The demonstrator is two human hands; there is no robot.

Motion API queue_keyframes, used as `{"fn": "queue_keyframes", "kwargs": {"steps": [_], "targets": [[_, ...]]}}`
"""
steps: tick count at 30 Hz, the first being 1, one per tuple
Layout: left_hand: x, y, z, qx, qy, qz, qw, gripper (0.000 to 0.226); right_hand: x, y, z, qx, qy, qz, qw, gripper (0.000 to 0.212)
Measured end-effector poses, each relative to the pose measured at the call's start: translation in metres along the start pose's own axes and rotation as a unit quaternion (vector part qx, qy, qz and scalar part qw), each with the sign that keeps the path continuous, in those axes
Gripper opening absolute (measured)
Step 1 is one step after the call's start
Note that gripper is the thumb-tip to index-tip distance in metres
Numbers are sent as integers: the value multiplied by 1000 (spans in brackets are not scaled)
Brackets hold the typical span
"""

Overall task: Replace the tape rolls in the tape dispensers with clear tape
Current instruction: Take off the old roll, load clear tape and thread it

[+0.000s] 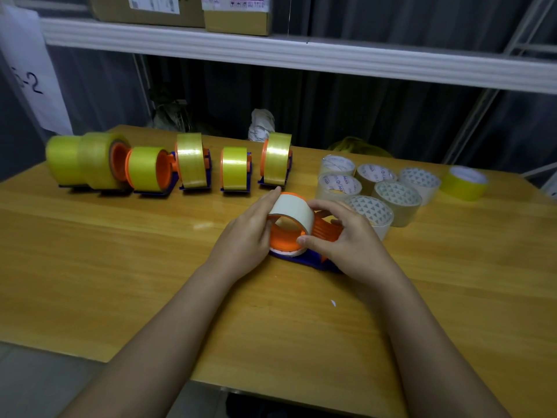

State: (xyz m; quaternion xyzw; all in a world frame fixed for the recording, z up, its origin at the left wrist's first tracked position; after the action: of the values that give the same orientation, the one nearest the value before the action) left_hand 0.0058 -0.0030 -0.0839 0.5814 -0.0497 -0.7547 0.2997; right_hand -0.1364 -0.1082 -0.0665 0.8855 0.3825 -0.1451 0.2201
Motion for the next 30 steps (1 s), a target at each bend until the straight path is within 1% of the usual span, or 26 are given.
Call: {"fn": "queue_keyframes", "kwargs": {"steps": [17,24,30], "targets": [[1,1,-2,6,-6,80,997,56,3,1,1,-20,17,3,1000,50],[0,0,0,11,-10,111,994,54,5,1,2,-36,31,21,999,48],[2,1,-1,-11,-21,121,992,51,5,1,1,-52,0,23,998,51]]}}
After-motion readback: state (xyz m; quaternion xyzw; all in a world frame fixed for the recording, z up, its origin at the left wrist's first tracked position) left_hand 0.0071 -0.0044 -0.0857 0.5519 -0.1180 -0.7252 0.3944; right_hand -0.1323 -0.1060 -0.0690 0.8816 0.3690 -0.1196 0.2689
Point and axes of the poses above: each hand's wrist, its own y-axis towards the middle knuckle, its own x-axis out of the palm, z = x × y, the point moved 3 cm from there along y, towards the middle knuckle, and after that the axes turned 15 degrees about y, right-handed, at the moved point
